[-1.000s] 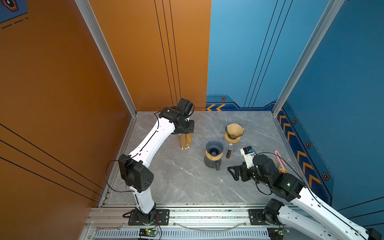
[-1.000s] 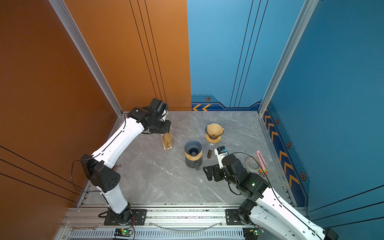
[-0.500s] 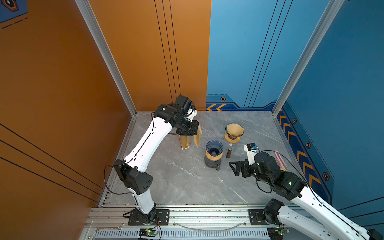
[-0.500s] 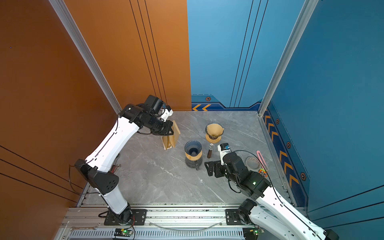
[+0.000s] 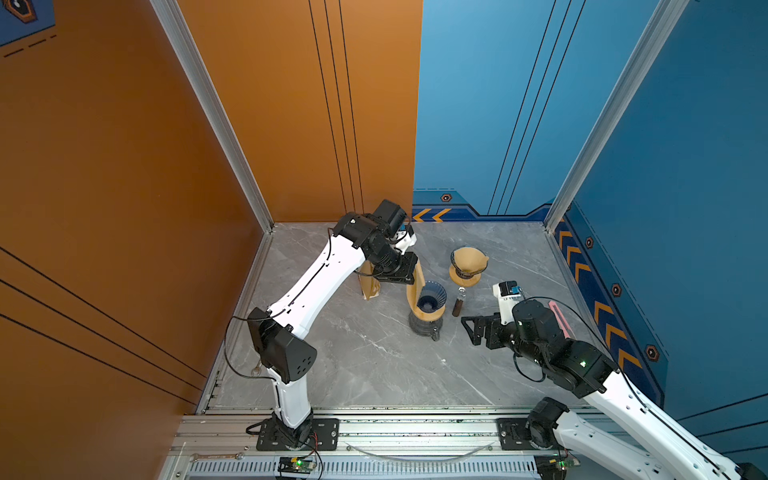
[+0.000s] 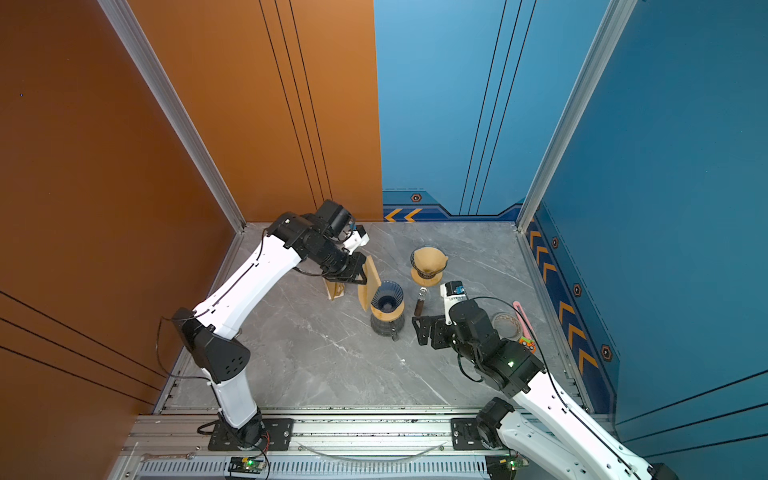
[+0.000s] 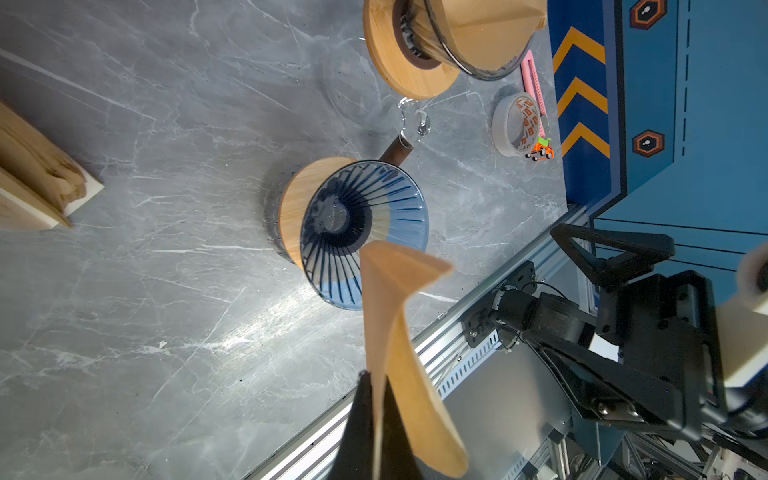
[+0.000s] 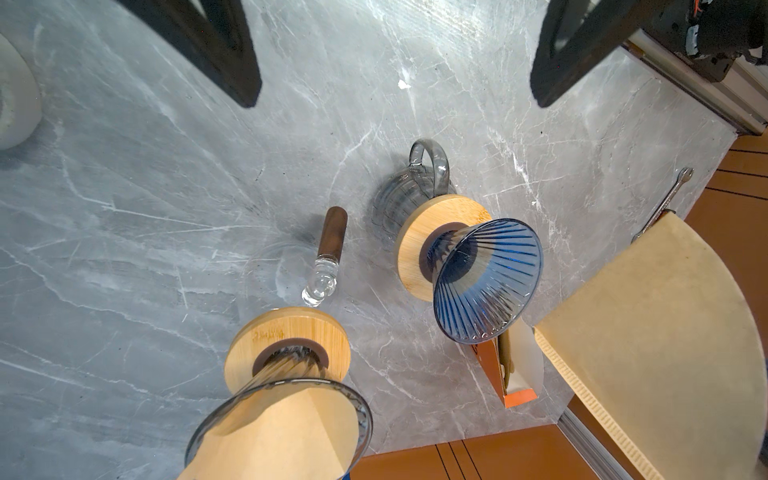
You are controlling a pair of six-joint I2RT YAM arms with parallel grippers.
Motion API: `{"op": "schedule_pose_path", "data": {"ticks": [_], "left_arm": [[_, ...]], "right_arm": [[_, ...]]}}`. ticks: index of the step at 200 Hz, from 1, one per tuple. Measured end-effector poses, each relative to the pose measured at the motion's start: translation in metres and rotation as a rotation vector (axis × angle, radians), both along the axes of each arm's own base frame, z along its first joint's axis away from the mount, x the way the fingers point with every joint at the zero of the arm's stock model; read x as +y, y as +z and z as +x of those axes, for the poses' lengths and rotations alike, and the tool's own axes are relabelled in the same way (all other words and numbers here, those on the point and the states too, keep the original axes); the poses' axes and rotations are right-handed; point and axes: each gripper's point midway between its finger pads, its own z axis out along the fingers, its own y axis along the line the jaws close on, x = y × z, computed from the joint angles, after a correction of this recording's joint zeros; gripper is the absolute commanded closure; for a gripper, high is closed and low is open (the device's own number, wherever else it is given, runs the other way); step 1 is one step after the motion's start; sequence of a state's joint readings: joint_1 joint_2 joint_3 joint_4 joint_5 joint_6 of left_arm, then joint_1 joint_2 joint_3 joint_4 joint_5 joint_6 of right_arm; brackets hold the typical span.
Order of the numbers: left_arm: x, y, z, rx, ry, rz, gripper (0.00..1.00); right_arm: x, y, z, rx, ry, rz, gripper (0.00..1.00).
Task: Place the coffee filter in the dripper
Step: 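Carry the paper filter over the blue dripper with the left gripper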
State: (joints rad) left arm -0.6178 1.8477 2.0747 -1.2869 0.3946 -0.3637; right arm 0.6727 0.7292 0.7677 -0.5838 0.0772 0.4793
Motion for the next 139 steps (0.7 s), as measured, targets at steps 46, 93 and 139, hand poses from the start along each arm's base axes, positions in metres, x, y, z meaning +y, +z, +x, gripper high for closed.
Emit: {"op": "schedule_pose_path", "data": {"ticks": [46, 93, 139], "left_arm": [[-0.027, -0.013, -0.001, 0.017, -0.049, 0.012, 0.93], [-0.03, -0.031, 0.004, 0.041, -0.041, 0.05, 0.85], [-0.026, -0.034, 0.007, 0.033, -0.019, 0.075, 0.78]], "right_arm": [[-0.001, 0.0, 0.001, 0.0, -0.005, 0.0, 0.0], [-0.002, 0.004, 0.003, -0.004, -0.013, 0.004, 0.0], [0.007, 0.015, 0.017, -0.01, -0.02, 0.011, 0.0]]}}
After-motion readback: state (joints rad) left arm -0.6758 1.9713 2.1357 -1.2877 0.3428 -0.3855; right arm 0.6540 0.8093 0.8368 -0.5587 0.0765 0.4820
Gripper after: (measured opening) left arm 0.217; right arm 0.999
